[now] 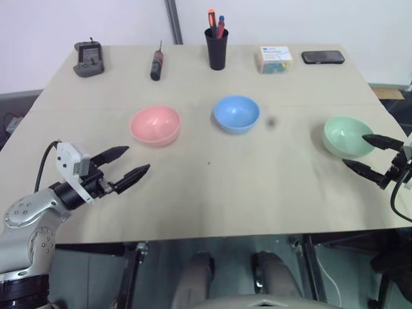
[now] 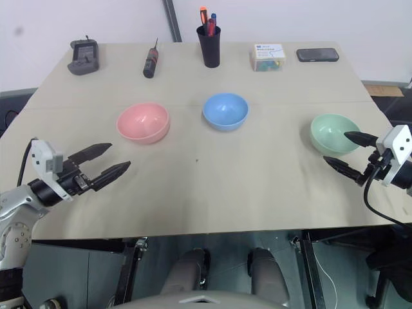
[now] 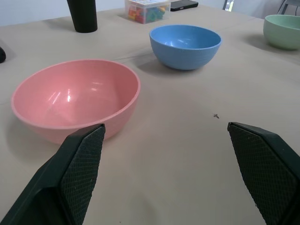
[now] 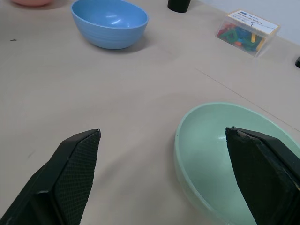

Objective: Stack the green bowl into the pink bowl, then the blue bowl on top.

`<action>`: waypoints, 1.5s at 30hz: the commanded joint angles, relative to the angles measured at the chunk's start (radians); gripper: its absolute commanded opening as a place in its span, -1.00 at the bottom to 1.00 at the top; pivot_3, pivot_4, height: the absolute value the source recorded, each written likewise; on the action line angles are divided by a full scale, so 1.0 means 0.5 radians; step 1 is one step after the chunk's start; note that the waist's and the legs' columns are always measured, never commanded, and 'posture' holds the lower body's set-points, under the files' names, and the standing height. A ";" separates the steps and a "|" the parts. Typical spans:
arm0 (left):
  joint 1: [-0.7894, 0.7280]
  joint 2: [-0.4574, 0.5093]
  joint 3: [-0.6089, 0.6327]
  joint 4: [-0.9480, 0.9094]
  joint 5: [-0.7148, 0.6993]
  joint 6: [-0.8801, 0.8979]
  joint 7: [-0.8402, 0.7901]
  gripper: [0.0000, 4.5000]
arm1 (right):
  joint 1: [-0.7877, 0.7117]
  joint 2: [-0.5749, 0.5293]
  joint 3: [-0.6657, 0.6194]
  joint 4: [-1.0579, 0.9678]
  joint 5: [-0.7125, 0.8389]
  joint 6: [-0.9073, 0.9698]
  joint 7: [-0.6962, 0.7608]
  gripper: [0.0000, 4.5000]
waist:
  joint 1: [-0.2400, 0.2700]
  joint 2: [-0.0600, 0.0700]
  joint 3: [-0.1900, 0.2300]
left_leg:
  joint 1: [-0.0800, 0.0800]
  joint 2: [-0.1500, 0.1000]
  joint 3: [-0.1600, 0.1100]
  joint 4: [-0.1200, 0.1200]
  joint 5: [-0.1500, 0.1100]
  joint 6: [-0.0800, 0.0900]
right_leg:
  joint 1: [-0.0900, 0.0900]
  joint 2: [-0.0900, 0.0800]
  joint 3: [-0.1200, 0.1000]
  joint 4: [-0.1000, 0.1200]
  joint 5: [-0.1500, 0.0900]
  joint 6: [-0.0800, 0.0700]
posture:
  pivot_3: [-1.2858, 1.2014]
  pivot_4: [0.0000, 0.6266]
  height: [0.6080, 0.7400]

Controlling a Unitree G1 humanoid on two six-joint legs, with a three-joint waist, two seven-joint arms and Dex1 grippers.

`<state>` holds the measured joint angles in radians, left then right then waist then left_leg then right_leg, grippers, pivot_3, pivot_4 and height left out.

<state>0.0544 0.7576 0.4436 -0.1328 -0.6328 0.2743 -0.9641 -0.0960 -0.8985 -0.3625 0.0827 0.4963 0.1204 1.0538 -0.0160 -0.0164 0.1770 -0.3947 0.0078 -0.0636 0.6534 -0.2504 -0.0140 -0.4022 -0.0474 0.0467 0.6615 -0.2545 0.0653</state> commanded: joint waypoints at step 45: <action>-0.901 0.295 -1.069 -0.337 1.382 0.652 0.542 -0.98 | -0.050 0.481 0.540 -0.768 -0.010 0.033 -0.091 1.00 | 0.001 -0.001 0.001 | -0.003 -0.002 -0.004 -0.001 0.000 0.000 | -0.003 0.000 -0.003 0.003 0.000 0.000 | 0.03 -0.52 1.00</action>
<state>-0.3713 0.9051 -0.1125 -0.2909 0.0463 0.6013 -0.6970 -0.1225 -0.6571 -0.0676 -0.2747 0.4889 0.1574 1.0119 -0.0157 -0.0171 0.1773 -0.3965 0.0068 -0.0657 0.6532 -0.2503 -0.0140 -0.4036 -0.0474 0.0451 0.6629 -0.2544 0.0655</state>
